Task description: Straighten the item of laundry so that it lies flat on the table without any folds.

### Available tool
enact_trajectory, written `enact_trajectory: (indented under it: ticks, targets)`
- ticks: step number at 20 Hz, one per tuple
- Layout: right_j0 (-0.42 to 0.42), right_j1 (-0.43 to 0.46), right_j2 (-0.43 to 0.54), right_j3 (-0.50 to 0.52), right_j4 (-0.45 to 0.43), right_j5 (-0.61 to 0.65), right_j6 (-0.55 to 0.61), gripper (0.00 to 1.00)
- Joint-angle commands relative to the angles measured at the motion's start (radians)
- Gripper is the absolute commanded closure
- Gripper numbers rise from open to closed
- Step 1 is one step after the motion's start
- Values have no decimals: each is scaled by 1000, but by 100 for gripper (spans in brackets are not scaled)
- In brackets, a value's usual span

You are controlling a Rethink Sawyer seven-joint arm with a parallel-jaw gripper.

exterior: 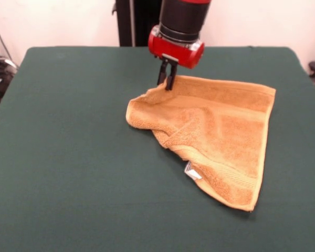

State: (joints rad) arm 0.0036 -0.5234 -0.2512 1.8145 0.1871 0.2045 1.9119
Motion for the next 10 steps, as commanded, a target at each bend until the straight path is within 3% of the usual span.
enact_trajectory:
  ticks: [1, 10]
  targets:
    - [-4, 44, 47, 73, -14, 17, 154, 100]
    - [-21, 30, 48, 90, -28, 15, 139, 100]
